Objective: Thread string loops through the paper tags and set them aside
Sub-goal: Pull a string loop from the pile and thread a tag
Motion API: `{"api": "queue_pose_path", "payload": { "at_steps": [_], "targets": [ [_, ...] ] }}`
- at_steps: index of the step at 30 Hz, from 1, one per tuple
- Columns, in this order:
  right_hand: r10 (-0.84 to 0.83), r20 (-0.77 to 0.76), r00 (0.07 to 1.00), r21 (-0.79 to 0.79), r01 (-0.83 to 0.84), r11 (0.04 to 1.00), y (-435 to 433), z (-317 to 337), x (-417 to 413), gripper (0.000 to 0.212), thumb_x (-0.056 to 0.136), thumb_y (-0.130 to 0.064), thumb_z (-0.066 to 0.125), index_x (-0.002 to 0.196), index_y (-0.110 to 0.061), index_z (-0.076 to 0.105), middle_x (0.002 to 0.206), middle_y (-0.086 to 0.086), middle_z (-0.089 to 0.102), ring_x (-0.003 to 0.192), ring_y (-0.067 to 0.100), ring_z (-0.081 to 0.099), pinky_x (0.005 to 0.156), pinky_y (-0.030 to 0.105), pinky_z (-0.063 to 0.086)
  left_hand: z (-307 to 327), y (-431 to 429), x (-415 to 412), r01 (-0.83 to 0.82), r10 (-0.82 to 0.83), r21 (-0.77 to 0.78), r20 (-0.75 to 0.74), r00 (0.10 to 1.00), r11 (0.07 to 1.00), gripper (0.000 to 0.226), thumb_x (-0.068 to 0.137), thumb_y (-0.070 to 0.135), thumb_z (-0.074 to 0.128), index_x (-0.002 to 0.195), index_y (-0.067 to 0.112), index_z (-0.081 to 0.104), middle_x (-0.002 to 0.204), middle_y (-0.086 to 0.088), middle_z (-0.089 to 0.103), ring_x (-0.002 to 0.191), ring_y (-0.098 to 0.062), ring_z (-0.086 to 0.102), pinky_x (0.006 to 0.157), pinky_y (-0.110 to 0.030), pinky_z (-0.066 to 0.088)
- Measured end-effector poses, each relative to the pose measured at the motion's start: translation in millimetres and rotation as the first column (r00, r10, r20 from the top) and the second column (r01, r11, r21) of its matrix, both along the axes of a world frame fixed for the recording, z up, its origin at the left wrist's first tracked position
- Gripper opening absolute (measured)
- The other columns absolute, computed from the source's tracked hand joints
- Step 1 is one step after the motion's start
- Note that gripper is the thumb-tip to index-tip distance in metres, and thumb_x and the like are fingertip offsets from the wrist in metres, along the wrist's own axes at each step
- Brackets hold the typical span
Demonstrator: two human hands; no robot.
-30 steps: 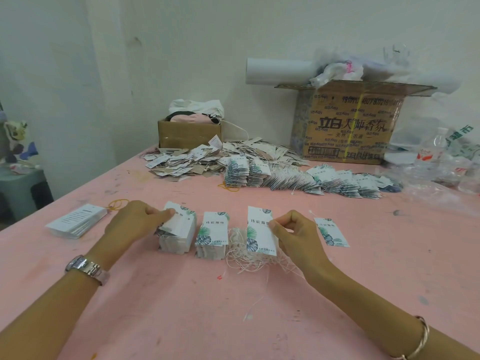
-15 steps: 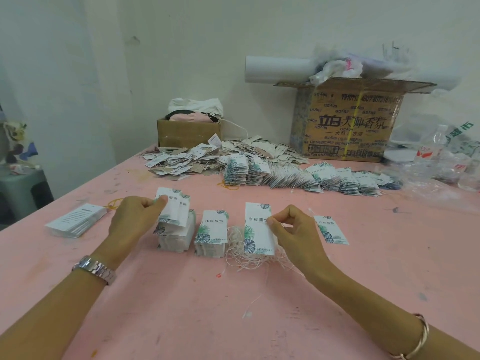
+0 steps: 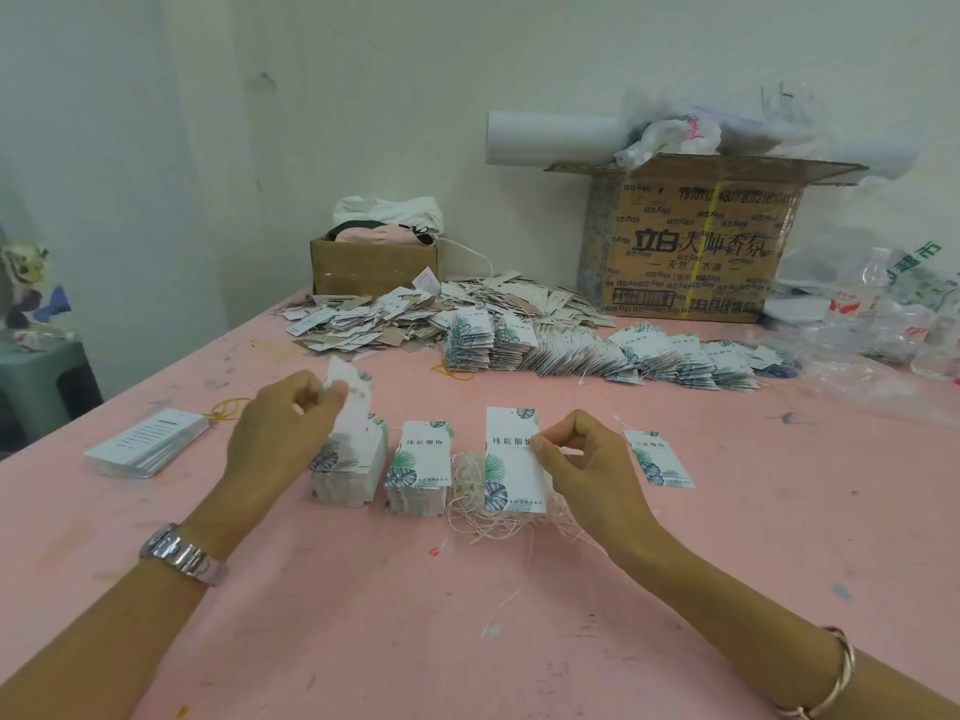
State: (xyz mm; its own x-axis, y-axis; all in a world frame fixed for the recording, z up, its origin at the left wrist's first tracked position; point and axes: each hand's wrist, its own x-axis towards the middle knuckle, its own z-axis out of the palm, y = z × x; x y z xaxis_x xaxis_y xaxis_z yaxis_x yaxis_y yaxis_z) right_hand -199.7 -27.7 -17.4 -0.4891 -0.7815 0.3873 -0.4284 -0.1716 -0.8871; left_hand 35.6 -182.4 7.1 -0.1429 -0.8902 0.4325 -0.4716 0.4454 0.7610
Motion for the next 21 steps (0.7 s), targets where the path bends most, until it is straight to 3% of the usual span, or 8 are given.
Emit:
{"api": "queue_pose_path", "payload": {
  "at_steps": [3, 6, 9, 11, 13, 17, 21],
  "targets": [
    [-0.018, -0.045, 0.999, -0.036, 0.017, 0.999, 4.3, 3.5, 3.2, 0.019, 0.093, -0.013, 0.065, 0.077, -0.015, 0.056, 0.083, -0.005, 0.069, 0.054, 0.014, 0.05, 0.053, 0.024, 0.038, 11.8, 36.5, -23.6, 0.316, -0.257, 0.112, -0.364, 0.895, 0.942, 0.037, 0.095, 0.03, 0.062, 0.064, 0.014, 0.047, 0.053, 0.009, 0.052, 0.051, -0.007, 0.045, 0.048, -0.018, 0.035],
    [-0.006, -0.082, 0.997, -0.103, -0.003, 0.995, 9.6, 6.0, 9.5, 0.02, 0.095, -0.013, 0.063, 0.077, -0.017, 0.056, 0.079, -0.003, 0.067, 0.05, 0.016, 0.048, 0.045, 0.02, 0.03, 6.5, 64.2, -48.0, 0.501, -0.359, 0.194, -0.491, 0.794, 0.844, 0.034, 0.093, 0.032, 0.061, 0.064, 0.017, 0.051, 0.055, 0.011, 0.059, 0.045, 0.001, 0.052, 0.039, -0.009, 0.034],
    [0.003, -0.141, 0.99, -0.188, -0.03, 0.982, 12.5, 6.8, 17.5, 0.016, 0.095, -0.016, 0.063, 0.08, -0.017, 0.057, 0.074, 0.002, 0.065, 0.047, 0.019, 0.043, 0.043, 0.026, 0.025, -5.8, 78.6, -61.9, 0.526, -0.389, 0.178, -0.489, 0.781, 0.832, 0.035, 0.09, 0.037, 0.061, 0.066, 0.015, 0.048, 0.059, 0.007, 0.052, 0.049, -0.002, 0.045, 0.043, -0.01, 0.033],
    [-0.008, -0.161, 0.987, -0.242, -0.032, 0.97, 12.7, 6.4, 20.9, 0.013, 0.095, -0.017, 0.063, 0.083, -0.015, 0.058, 0.072, 0.004, 0.063, 0.05, 0.029, 0.044, 0.044, 0.032, 0.025, -13.1, 83.9, -66.3, 0.505, -0.387, 0.156, -0.466, 0.796, 0.849, 0.039, 0.09, 0.04, 0.06, 0.064, 0.017, 0.043, 0.054, 0.013, 0.042, 0.047, -0.002, 0.036, 0.043, -0.012, 0.03],
    [-0.013, -0.178, 0.984, -0.288, -0.039, 0.957, 13.6, 5.8, 23.5, 0.012, 0.095, -0.018, 0.063, 0.084, -0.015, 0.058, 0.064, 0.007, 0.059, 0.047, 0.028, 0.04, 0.044, 0.028, 0.024, -18.3, 88.9, -68.7, 0.48, -0.385, 0.133, -0.434, 0.815, 0.867, 0.041, 0.089, 0.046, 0.057, 0.065, 0.017, 0.039, 0.051, 0.013, 0.036, 0.045, -0.004, 0.031, 0.04, -0.013, 0.028],
    [-0.002, -0.197, 0.98, -0.336, -0.065, 0.939, 15.9, 3.1, 30.0, 0.011, 0.094, -0.025, 0.063, 0.085, -0.02, 0.059, 0.052, 0.014, 0.05, 0.043, 0.026, 0.034, 0.044, 0.028, 0.023, -21.4, 97.3, -73.2, 0.449, -0.398, 0.07, -0.357, 0.845, 0.891, 0.045, 0.087, 0.054, 0.05, 0.074, 0.011, 0.044, 0.062, 0.007, 0.042, 0.055, -0.01, 0.037, 0.051, -0.022, 0.035],
    [0.006, -0.194, 0.981, -0.331, -0.071, 0.941, 15.8, 0.1, 30.8, 0.009, 0.093, -0.024, 0.063, 0.085, -0.02, 0.059, 0.054, 0.016, 0.051, 0.045, 0.03, 0.037, 0.042, 0.036, 0.026, -21.5, 105.1, -76.6, 0.478, -0.416, 0.074, -0.39, 0.821, 0.875, 0.053, 0.089, 0.053, 0.047, 0.084, 0.001, 0.045, 0.069, -0.005, 0.043, 0.06, -0.014, 0.042, 0.054, -0.03, 0.037]
  ]
}}
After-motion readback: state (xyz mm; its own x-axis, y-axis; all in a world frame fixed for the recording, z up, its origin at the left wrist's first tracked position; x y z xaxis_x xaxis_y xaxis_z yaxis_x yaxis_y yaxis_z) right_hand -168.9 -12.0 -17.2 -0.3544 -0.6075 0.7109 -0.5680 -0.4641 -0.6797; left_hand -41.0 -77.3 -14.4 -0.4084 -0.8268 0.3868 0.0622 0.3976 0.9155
